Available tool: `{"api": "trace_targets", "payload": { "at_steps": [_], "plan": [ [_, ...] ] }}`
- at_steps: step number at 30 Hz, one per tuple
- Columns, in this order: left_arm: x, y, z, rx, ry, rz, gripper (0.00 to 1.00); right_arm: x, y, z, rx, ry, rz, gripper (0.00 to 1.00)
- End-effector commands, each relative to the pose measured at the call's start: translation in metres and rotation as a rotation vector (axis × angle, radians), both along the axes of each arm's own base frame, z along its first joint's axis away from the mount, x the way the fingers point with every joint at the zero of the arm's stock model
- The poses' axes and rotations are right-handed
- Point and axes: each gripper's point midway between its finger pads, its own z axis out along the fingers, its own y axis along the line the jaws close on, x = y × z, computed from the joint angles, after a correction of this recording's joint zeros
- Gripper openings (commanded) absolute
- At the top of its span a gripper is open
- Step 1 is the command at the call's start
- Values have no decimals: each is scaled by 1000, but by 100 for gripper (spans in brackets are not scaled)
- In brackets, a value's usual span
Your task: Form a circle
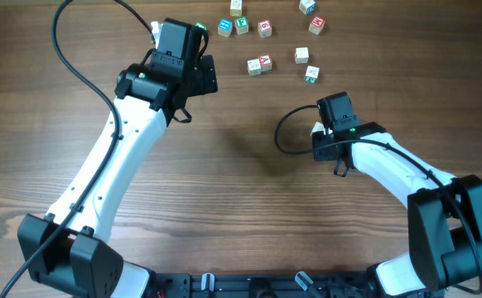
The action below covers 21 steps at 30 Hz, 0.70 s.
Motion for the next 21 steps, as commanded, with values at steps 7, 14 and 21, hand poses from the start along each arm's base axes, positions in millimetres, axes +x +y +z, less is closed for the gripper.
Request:
{"api": "trace_targets", "payload": {
  "at_steps": [7,14,21],
  "plan": [
    [1,2,-2,-3,1,12,100,-9,-1,-6,-6,39,1,75],
    [1,2,-2,-3,1,12,100,-20,12,-10,77,96,14,100],
    [1,2,-2,-3,1,12,100,-12,14,11,121,89,-142,100]
  ]
}}
